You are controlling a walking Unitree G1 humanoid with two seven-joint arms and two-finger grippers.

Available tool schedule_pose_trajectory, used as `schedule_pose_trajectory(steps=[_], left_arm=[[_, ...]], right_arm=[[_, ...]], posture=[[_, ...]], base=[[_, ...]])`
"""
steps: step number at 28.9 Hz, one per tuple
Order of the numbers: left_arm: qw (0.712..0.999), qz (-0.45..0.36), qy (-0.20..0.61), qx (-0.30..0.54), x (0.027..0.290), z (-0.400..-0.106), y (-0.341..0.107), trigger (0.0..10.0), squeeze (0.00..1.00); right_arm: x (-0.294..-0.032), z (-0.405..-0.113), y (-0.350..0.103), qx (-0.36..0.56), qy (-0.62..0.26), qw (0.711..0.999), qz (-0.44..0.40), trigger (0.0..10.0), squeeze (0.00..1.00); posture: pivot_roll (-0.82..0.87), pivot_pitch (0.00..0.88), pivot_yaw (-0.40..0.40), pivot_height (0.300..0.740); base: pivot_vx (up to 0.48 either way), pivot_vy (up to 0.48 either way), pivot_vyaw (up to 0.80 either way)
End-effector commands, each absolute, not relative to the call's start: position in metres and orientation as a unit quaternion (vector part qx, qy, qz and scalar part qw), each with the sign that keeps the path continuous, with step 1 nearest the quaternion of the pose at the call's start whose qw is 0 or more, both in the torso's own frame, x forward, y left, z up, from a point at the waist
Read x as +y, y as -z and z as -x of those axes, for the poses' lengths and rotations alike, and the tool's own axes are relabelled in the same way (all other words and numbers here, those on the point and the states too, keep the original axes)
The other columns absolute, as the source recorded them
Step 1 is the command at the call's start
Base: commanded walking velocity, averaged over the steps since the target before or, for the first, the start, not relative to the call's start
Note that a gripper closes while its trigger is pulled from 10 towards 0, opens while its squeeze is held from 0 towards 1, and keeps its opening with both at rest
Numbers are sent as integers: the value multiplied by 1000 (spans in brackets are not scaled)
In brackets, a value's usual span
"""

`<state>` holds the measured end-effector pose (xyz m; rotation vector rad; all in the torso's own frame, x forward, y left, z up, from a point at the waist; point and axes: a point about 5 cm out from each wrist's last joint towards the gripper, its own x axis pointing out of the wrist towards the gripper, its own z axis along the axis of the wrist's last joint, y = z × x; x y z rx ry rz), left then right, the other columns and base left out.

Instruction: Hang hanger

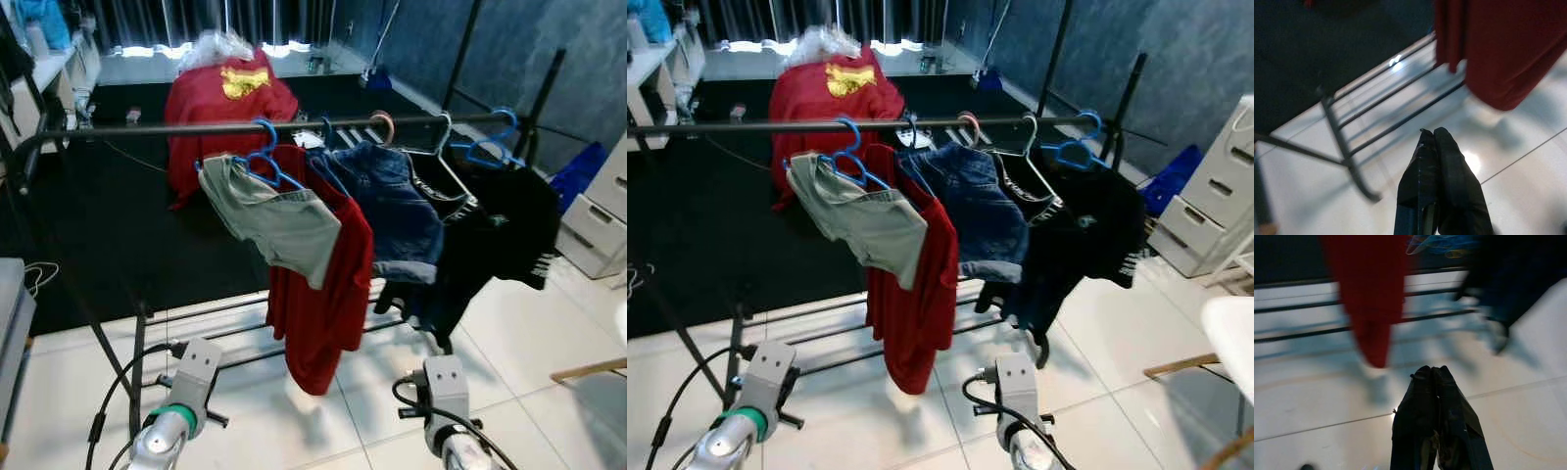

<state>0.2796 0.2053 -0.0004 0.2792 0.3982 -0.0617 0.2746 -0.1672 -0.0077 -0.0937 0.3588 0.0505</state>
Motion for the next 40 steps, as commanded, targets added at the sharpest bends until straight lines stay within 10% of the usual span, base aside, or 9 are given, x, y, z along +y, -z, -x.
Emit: schedule_pose_trajectory(steps=[1,14,26,40], left_arm=[[971,-127,19,200,206,-279,2,10000,0],[985,-71,0,156,213,-287,-16,10000,0],[993,-48,100,-29,175,-312,-115,10000,0],[992,-33,111,-59,160,-310,-149,10000,0]], right_arm=[[-170,-270,11,185,-30,980,59,10000,0],[-152,-291,-23,82,-94,989,84,10000,0],[-130,-341,-159,-166,-141,975,51,10000,0],[-113,-336,-157,-134,-166,977,10,10000,0]], posture=[[-90,40,60,740],[-86,44,61,740],[-72,54,56,740],[-61,54,60,740]], base=[[0,0,0],[0,0,0],[0,0,0],[0,0,31]])
